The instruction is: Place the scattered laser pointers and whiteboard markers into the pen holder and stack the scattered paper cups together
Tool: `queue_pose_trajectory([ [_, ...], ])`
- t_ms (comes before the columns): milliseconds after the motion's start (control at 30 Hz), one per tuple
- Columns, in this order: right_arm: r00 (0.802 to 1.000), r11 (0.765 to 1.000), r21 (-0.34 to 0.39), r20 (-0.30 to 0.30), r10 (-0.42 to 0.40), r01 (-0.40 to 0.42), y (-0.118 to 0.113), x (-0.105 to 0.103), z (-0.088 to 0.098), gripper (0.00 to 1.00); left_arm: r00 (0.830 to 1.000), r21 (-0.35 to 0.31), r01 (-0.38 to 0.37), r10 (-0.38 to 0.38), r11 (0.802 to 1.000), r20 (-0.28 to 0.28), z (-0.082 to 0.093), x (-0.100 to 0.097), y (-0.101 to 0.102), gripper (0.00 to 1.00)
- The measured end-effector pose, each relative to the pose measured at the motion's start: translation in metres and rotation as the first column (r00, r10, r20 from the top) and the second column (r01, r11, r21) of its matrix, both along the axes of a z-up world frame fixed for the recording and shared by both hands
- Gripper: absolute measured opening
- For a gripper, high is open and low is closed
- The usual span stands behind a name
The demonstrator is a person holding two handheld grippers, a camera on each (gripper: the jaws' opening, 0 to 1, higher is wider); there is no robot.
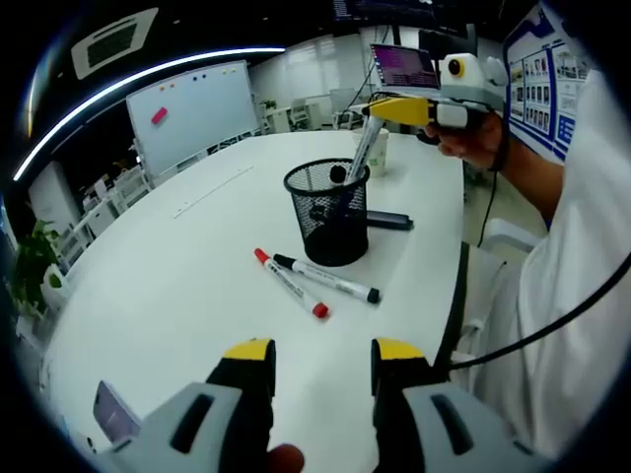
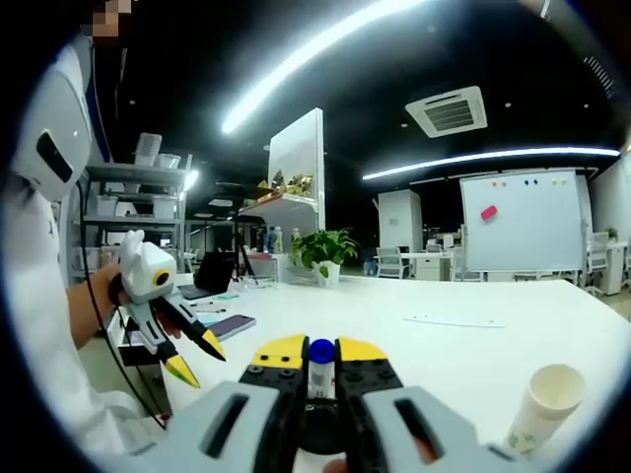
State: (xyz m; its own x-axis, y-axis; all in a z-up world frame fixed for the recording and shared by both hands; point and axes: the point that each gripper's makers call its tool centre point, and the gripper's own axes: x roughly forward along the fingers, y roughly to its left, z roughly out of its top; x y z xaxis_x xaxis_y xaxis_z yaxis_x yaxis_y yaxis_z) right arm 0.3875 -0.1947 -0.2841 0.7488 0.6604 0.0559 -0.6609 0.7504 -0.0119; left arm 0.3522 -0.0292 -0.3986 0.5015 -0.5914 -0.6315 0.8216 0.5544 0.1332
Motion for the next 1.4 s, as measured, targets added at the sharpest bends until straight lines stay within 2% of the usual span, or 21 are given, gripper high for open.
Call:
queue_pose_trajectory([
  [633, 1.000, 1.000, -0.003, -0.013, -0.006, 0.006, 0.000, 0.008, -0.011, 0.10, 1.000, -0.003, -0.012, 0.012, 1.000, -0.002, -0.004, 0.004, 0.007, 0.40],
  [1400, 0.999, 0.999, -0.032, -0.036, 0.005, -0.006, 0.006, 0.013, -0.021, 0.10, 1.000, -0.003, -0.006, 0.006, 1.000, -0.007, -0.004, 0.001, 0.001, 0.40],
])
